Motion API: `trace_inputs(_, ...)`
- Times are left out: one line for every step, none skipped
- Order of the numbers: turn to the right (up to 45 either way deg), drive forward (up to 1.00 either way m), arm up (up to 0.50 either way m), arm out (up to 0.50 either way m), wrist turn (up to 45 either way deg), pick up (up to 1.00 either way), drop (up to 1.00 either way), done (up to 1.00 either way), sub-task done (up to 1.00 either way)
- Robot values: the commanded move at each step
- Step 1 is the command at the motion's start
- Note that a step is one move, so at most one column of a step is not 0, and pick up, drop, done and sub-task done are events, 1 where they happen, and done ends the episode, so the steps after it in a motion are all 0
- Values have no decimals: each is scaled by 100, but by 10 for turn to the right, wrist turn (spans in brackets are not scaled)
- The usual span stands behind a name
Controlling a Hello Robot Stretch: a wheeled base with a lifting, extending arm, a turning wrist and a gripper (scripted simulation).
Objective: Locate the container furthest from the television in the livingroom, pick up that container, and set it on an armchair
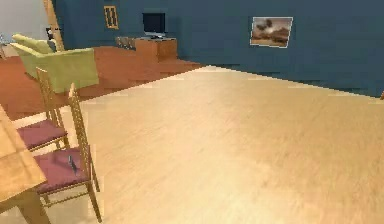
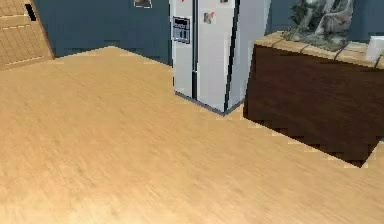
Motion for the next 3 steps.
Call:
trace_inputs(0,100,0,0,0,0,0,0,0)
trace_inputs(-60,0,0,0,0,0,0,0,0)
trace_inputs(0,40,0,0,0,0,0,0,0)
